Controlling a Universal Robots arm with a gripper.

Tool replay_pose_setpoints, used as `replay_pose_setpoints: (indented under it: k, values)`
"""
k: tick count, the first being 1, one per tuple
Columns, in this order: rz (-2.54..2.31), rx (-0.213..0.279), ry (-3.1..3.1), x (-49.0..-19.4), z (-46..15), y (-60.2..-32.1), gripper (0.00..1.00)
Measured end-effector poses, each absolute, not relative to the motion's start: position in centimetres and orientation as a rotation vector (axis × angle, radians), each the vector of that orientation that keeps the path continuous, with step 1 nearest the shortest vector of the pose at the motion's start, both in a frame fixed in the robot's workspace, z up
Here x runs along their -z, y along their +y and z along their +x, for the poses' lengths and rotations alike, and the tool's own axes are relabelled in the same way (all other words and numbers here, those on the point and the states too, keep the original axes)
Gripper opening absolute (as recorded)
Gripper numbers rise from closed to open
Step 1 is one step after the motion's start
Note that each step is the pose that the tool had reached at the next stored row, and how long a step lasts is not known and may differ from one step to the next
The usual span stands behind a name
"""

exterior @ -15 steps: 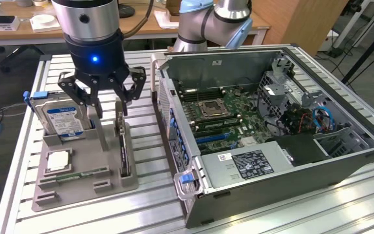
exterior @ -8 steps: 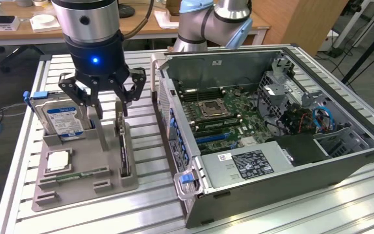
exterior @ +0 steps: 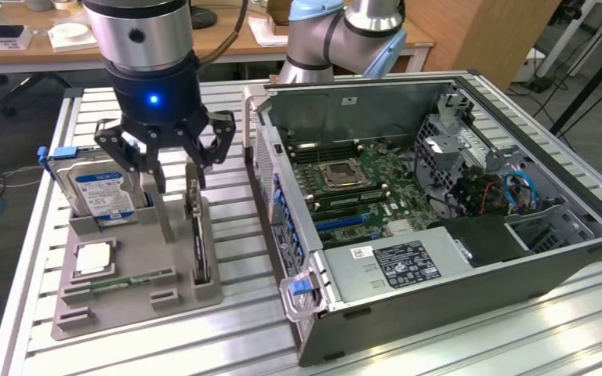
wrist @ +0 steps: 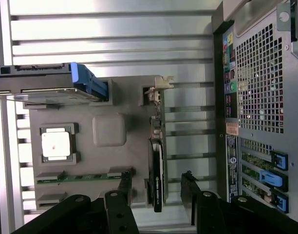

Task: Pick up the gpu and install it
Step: 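Pick up the gpu and move the gpu toward the slot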

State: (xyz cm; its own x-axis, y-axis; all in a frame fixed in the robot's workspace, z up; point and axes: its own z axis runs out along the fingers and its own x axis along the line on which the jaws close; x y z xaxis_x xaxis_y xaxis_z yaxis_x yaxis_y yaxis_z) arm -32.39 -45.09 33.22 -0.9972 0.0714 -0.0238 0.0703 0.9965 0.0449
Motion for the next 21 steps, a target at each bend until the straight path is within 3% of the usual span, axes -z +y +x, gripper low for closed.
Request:
replay_pose_setpoints:
  k: [21]
  values:
    - [0.11,-0.069,3.114,-32.32,-32.12,-45.12,0.53]
